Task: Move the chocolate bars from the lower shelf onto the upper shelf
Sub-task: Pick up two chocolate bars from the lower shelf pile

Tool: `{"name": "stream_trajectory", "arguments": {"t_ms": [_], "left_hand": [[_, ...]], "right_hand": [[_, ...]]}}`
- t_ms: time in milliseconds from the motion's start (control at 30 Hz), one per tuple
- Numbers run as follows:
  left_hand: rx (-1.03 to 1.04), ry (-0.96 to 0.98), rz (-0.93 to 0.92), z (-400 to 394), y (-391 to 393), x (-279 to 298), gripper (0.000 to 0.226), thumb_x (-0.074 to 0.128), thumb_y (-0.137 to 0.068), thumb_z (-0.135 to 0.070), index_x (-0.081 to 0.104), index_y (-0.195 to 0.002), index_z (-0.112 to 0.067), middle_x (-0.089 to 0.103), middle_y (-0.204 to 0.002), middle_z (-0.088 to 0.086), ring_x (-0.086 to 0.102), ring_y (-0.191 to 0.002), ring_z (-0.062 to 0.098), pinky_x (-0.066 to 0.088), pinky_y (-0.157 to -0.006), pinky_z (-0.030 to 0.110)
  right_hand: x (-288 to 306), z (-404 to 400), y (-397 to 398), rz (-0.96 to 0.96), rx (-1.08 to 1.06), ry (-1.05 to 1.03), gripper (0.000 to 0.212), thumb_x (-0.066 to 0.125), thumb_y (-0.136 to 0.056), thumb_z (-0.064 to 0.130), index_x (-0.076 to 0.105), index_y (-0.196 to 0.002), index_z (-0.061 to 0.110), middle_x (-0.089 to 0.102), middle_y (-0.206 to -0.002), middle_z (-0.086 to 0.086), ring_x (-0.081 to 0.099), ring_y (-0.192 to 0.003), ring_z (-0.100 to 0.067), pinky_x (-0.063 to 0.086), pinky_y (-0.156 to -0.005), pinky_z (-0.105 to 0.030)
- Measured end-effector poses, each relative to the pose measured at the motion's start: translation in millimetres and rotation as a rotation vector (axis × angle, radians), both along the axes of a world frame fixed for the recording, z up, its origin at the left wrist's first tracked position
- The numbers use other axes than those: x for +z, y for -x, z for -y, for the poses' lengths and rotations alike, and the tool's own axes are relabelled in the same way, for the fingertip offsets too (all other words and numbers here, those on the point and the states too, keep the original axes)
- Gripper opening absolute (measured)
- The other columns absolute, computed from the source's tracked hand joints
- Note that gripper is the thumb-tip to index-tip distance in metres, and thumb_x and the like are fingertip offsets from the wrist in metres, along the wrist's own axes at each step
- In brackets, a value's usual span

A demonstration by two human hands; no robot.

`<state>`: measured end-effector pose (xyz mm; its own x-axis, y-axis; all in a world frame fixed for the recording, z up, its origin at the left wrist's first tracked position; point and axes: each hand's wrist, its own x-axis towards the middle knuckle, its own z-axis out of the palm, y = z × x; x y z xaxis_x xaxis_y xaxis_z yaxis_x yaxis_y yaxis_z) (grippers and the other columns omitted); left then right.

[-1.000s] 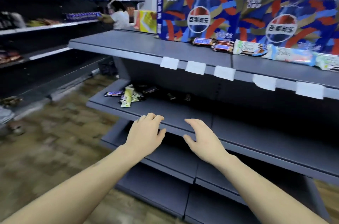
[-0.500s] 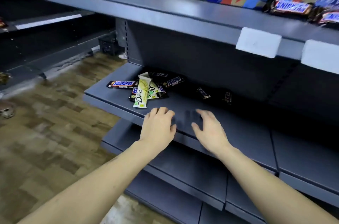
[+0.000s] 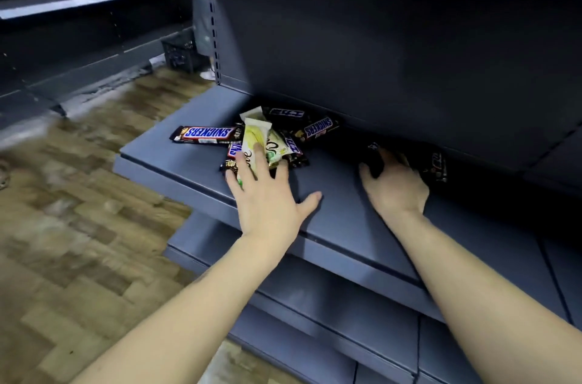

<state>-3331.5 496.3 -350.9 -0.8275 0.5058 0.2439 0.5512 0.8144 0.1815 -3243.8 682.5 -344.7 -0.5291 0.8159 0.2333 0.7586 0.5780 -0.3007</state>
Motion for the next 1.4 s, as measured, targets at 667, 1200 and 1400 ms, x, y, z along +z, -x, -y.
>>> {"name": "stream_trajectory", "arguments": {"t_ms": [667, 1200, 1400], "left_hand": [[-0.247, -0.188, 0.193, 2.4, -52.6, 20.9, 0.040, 0.057, -0.084, -0.003, 0.062, -0.116, -0.026, 0.036, -0.143, -0.004, 0.041, -0.105, 0.022, 0.035, -0.057, 0.027], [-0.193, -0.329, 0.279, 2.5, -50.2, 15.1, 0.055, 0.064, -0.080, -0.012, 0.051, -0.133, -0.014, 0.053, -0.124, 0.006, 0.041, -0.116, 0.025, 0.049, -0.078, 0.035], [-0.201, -0.320, 0.259, 2.8, -46.7, 15.1, 0.051, 0.065, -0.077, -0.013, 0.055, -0.127, -0.017, 0.057, -0.117, 0.000, 0.044, -0.109, 0.023, 0.047, -0.067, 0.033]], "right_hand": [[6.2, 46.1, -85.2, -0.411, 0.184, 0.545, 0.021, 0.045, -0.098, 0.048, 0.064, -0.097, 0.039, 0.067, -0.094, 0.009, 0.059, -0.092, -0.009, 0.045, -0.081, -0.027], [6.3, 47.3, -93.7, -0.318, 0.295, 0.455, 0.038, 0.071, -0.084, 0.025, 0.061, -0.116, 0.043, 0.059, -0.104, 0.020, 0.050, -0.106, -0.005, 0.043, -0.091, -0.025], [6.0, 48.3, -93.4, -0.346, 0.280, 0.467, 0.038, 0.071, -0.082, 0.021, 0.063, -0.112, 0.043, 0.058, -0.106, 0.023, 0.052, -0.107, -0.007, 0.043, -0.092, -0.024]]}}
